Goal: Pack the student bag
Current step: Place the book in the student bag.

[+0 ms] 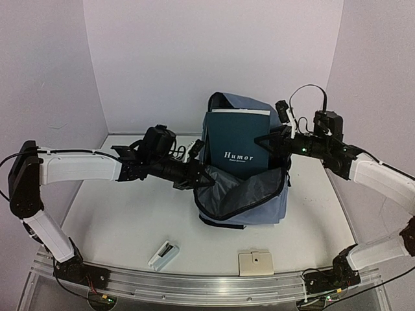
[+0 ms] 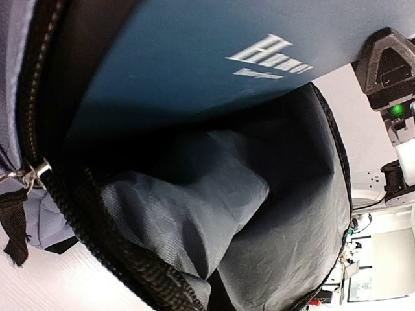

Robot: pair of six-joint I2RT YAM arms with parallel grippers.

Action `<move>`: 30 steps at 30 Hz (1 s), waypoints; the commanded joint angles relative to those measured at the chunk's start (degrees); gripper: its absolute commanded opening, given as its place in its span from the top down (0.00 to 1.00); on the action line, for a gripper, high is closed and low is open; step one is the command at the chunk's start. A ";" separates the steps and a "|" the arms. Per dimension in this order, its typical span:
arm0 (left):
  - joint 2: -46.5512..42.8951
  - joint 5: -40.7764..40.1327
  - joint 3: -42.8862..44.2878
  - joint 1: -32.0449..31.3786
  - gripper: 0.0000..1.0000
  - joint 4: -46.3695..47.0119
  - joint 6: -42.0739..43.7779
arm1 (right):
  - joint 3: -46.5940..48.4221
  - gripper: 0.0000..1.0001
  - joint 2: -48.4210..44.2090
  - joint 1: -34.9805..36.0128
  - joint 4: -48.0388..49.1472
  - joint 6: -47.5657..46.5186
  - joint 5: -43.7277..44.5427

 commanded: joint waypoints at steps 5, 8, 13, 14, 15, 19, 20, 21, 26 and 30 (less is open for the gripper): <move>-9.77 -3.46 -0.55 0.12 1.00 2.48 1.21 | 0.21 1.00 5.36 7.35 -18.41 -1.74 16.97; -11.92 -5.38 -0.96 0.11 1.00 1.29 2.36 | -0.13 1.00 4.67 7.47 -18.26 -0.98 20.26; -14.44 -8.70 -3.41 0.10 1.00 0.19 2.00 | -2.29 0.99 -0.01 7.42 -17.64 1.46 26.58; -14.71 -8.62 -3.87 0.11 1.00 0.43 1.72 | -2.76 0.97 -1.32 7.43 -17.53 2.19 27.92; -14.91 -8.31 -4.37 0.12 1.00 0.79 1.37 | -3.07 0.95 -2.58 7.45 -17.42 2.78 28.12; -14.81 -5.90 -5.44 0.11 1.00 1.20 1.03 | -3.04 0.53 -7.55 7.41 -16.95 5.52 26.51; -14.63 -5.22 -5.55 0.06 1.00 1.12 1.05 | -2.78 0.47 -8.45 7.44 -16.83 5.89 25.80; -14.39 -4.54 -5.82 0.04 1.00 1.18 1.12 | -2.59 0.42 -9.55 7.44 -16.50 6.13 25.07; -13.61 -2.62 -6.75 -0.36 1.00 1.63 1.15 | -1.63 0.22 -13.86 7.41 -14.44 8.56 24.67; -13.30 -2.56 -6.90 -0.50 1.00 1.81 1.16 | -1.02 0.19 -16.83 7.41 -13.68 9.92 25.71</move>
